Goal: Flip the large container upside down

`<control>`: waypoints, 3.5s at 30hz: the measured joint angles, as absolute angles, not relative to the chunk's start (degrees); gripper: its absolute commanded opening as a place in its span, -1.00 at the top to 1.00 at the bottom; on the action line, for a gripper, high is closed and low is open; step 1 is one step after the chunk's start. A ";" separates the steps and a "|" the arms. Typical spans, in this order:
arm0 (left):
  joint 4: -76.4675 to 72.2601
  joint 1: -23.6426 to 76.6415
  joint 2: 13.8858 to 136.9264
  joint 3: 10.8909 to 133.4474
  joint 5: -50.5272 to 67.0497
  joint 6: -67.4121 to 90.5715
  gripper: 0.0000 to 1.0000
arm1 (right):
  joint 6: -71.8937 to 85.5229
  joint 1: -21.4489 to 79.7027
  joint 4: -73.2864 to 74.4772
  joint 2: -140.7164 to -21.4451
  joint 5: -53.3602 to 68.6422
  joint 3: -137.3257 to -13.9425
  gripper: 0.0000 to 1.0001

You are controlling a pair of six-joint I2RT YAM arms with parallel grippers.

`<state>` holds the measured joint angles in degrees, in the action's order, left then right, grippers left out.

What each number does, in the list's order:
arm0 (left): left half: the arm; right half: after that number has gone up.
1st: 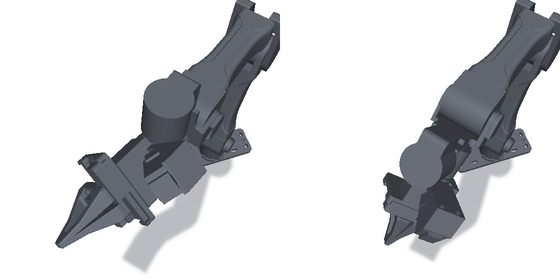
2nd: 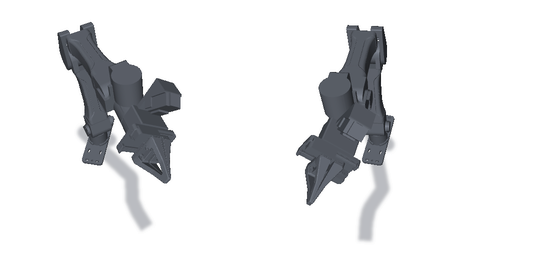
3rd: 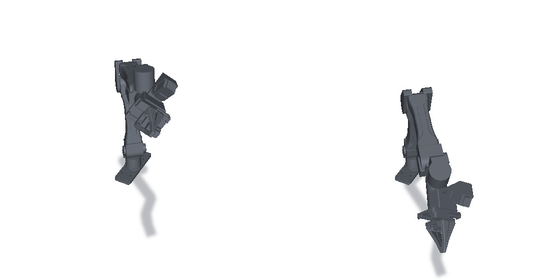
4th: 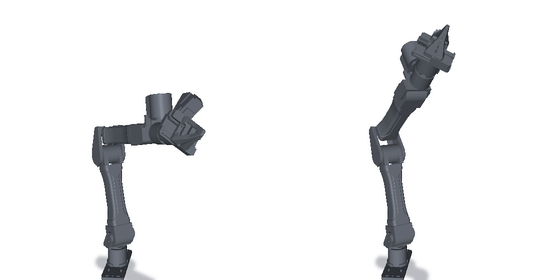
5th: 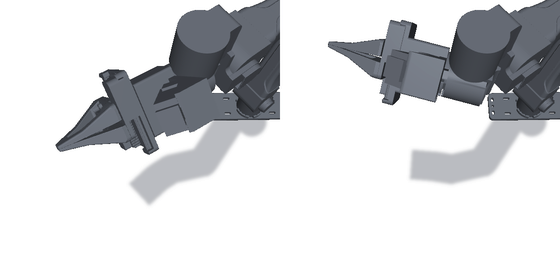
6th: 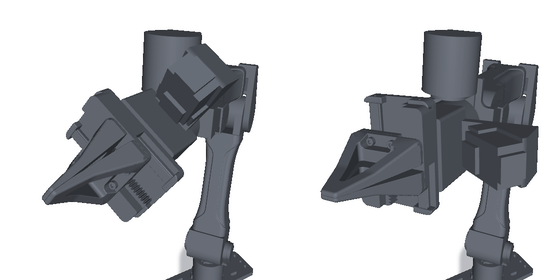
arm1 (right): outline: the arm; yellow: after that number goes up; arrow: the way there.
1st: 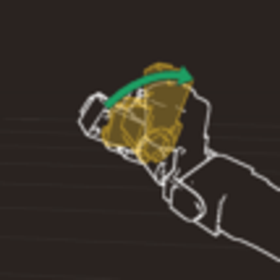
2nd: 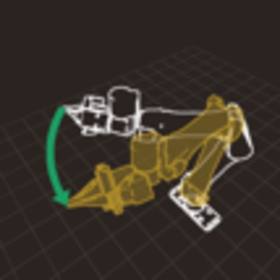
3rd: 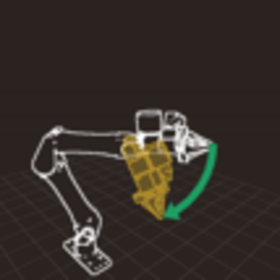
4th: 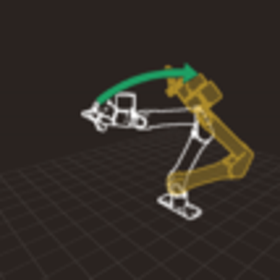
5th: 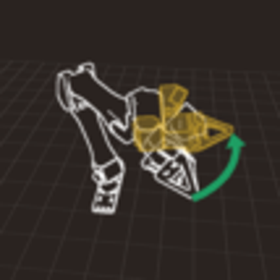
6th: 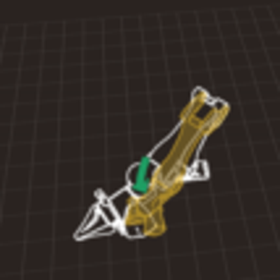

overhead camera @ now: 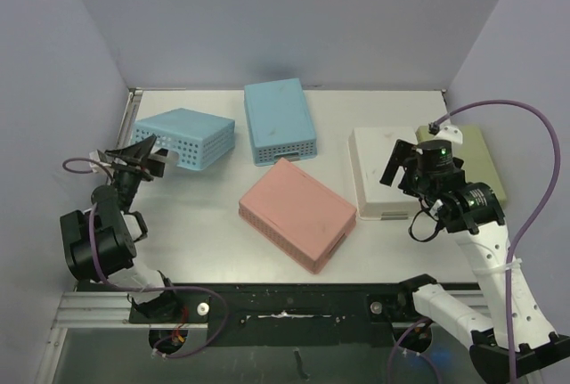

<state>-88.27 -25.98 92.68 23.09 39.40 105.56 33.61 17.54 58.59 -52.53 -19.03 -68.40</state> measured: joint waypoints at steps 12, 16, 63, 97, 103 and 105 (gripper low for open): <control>-40.58 -26.33 65.58 18.85 43.29 85.12 -0.45 | 33.45 17.54 58.28 -53.69 -18.35 -68.40 -0.95; -18.79 -26.11 62.59 22.90 40.60 75.46 -0.47 | 33.47 17.54 57.95 -54.28 -18.15 -68.40 -0.95; 5.48 -18.76 61.32 45.74 47.20 60.80 -0.54 | 34.68 17.54 54.43 -57.87 -13.41 -68.40 -0.95; 13.08 -14.66 54.50 48.25 46.98 46.63 -0.55 | 35.16 31.48 52.10 -66.78 -10.90 -75.44 -0.95; 15.35 -14.59 54.43 48.75 46.33 44.10 -0.55 | 35.11 37.63 46.72 -76.66 -11.66 -86.32 -0.95; 16.97 -14.55 54.43 49.52 45.30 42.85 -0.55 | 35.40 38.57 46.17 -76.84 -11.60 -85.41 -0.95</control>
<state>16.97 -14.55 54.43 49.52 45.30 42.85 35.40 38.57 46.17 -76.84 -11.60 -85.41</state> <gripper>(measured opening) 0.773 0.977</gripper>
